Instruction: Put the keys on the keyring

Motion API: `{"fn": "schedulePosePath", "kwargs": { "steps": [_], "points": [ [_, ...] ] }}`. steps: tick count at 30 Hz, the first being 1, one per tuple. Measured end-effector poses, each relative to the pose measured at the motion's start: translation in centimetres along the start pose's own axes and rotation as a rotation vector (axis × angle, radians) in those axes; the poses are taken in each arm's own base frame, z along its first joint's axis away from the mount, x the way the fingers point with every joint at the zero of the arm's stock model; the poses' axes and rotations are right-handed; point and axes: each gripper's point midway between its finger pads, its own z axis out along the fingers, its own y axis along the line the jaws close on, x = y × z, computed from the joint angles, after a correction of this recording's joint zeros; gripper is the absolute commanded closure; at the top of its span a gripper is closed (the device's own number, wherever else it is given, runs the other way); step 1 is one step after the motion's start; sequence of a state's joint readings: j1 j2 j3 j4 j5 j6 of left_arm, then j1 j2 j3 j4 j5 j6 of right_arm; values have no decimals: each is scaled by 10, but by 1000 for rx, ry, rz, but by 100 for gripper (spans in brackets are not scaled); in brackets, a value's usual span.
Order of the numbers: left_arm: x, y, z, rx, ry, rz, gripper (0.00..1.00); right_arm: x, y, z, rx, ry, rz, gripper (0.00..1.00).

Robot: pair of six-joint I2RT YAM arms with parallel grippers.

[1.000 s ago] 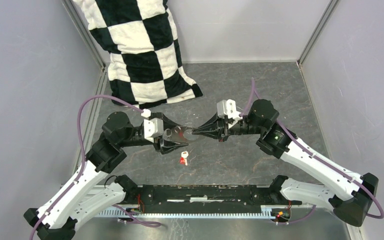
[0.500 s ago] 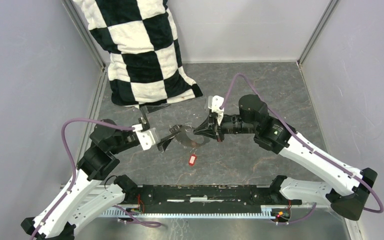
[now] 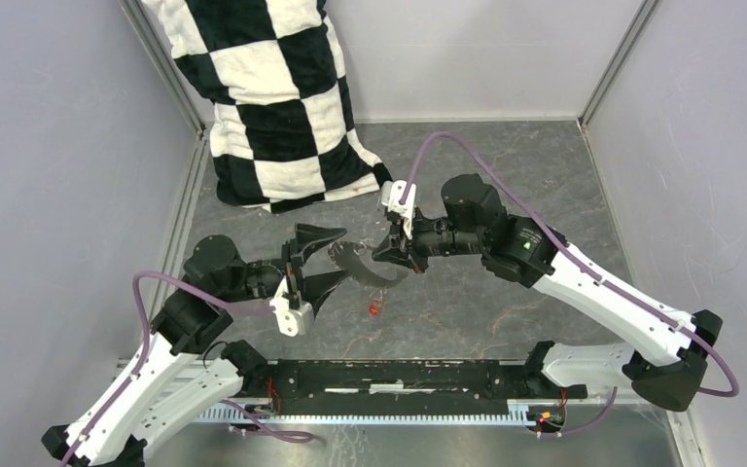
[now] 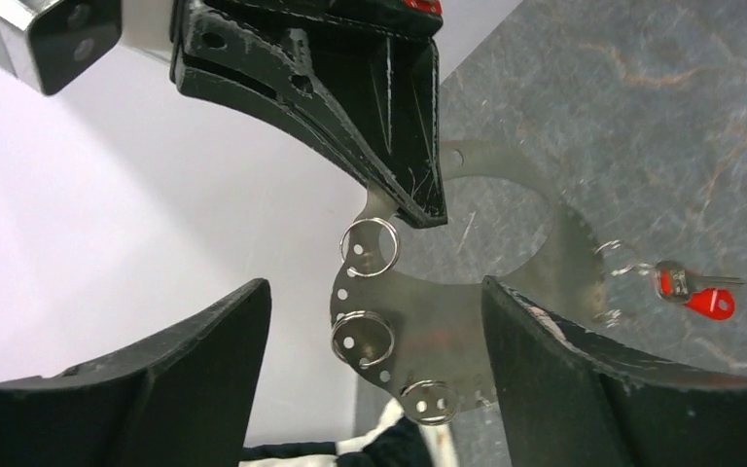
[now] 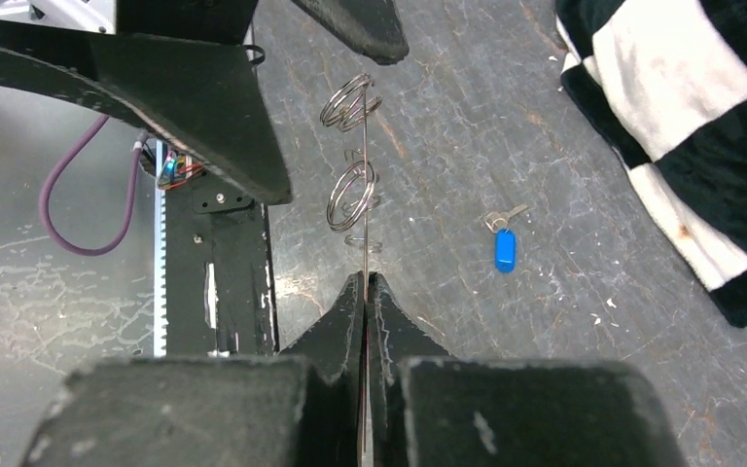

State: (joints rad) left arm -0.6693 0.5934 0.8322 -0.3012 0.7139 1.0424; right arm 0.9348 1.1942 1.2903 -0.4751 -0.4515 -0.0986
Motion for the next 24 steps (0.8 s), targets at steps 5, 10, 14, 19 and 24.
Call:
{"fn": "schedulePosePath", "kwargs": {
  "steps": [5,10,14,19,24],
  "points": [
    [7,-8,0,7,0,123,32,6,4,5,-11,25,6,100],
    [12,-16,2,30,-9,258,40,8,6,16,-26,46,13,100],
    [12,-15,3,33,-11,328,51,10,10,19,-32,53,13,100],
    [11,-12,3,20,-15,381,61,9,11,20,-25,54,15,100],
    [10,-9,3,12,-18,395,68,7,12,22,-19,47,15,100]
  ]
}}
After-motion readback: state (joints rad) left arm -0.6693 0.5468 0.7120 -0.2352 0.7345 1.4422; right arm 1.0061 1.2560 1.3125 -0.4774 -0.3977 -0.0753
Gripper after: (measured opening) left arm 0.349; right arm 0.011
